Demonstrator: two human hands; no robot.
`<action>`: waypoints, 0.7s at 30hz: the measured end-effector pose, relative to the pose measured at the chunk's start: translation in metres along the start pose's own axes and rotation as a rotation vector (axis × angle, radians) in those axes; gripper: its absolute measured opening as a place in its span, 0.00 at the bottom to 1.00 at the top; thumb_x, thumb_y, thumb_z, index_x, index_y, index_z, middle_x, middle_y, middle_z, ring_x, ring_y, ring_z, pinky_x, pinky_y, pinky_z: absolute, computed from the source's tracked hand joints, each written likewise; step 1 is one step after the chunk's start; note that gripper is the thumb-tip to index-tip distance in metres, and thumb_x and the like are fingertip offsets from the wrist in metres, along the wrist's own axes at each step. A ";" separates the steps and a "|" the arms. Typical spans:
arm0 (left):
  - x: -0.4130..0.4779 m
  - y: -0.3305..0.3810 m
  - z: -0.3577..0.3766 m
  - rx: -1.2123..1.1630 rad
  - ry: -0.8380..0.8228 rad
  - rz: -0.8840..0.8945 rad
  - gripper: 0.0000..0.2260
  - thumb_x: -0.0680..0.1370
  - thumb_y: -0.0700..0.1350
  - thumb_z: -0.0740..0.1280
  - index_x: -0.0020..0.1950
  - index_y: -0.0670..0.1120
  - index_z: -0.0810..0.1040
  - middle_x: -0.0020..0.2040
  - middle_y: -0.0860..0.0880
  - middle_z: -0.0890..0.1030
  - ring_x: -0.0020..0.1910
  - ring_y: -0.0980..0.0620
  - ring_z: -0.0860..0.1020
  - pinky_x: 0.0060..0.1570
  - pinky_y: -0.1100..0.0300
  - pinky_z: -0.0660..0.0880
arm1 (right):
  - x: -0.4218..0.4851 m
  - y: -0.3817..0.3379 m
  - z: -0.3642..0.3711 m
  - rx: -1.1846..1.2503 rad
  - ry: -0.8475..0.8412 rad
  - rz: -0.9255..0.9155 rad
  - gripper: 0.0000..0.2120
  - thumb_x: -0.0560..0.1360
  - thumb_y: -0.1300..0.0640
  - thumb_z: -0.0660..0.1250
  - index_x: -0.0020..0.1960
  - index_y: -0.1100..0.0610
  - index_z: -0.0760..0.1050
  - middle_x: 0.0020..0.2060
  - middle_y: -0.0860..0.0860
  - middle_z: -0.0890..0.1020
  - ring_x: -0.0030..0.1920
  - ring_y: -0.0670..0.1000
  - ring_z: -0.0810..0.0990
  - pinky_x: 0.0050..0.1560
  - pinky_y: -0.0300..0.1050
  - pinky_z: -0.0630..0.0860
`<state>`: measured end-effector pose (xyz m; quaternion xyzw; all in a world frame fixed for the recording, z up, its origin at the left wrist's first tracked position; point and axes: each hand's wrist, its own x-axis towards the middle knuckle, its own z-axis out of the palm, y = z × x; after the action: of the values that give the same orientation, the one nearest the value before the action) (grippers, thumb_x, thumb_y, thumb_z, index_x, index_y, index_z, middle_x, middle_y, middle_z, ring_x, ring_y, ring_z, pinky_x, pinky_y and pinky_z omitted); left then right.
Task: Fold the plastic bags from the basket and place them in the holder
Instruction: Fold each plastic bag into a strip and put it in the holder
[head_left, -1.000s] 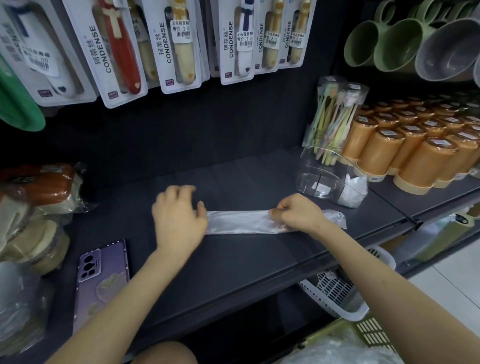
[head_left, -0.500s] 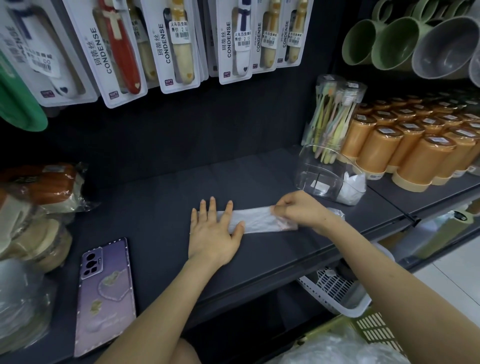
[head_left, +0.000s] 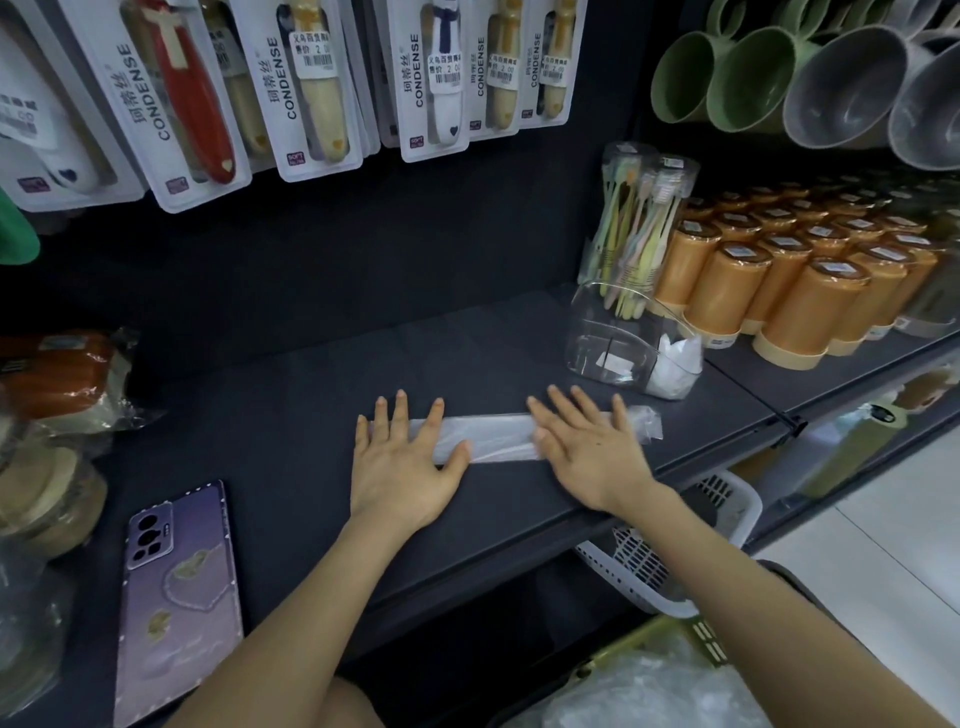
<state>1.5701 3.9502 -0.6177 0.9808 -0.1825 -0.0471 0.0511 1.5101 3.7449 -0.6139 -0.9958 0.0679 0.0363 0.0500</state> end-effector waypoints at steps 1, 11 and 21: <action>0.000 0.000 0.001 0.002 0.003 0.002 0.29 0.79 0.66 0.43 0.79 0.58 0.43 0.80 0.44 0.42 0.78 0.45 0.40 0.76 0.49 0.37 | -0.003 0.012 -0.001 -0.010 -0.004 0.037 0.24 0.83 0.43 0.40 0.78 0.42 0.45 0.78 0.44 0.47 0.78 0.49 0.43 0.75 0.60 0.36; -0.001 -0.001 0.002 -0.006 0.016 0.015 0.30 0.79 0.66 0.42 0.79 0.57 0.43 0.79 0.43 0.42 0.78 0.44 0.40 0.76 0.49 0.38 | 0.007 -0.049 -0.006 -0.026 0.162 -0.087 0.36 0.75 0.42 0.31 0.77 0.51 0.57 0.76 0.55 0.60 0.77 0.55 0.55 0.74 0.58 0.42; -0.001 -0.002 0.003 -0.002 0.028 0.023 0.30 0.79 0.66 0.42 0.79 0.57 0.43 0.79 0.43 0.43 0.78 0.44 0.40 0.76 0.48 0.38 | -0.004 0.026 -0.012 0.011 0.063 0.100 0.28 0.82 0.43 0.37 0.78 0.51 0.56 0.77 0.51 0.57 0.77 0.53 0.53 0.75 0.56 0.42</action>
<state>1.5698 3.9518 -0.6207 0.9791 -0.1930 -0.0330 0.0551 1.5036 3.7190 -0.6045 -0.9915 0.1195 0.0072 0.0516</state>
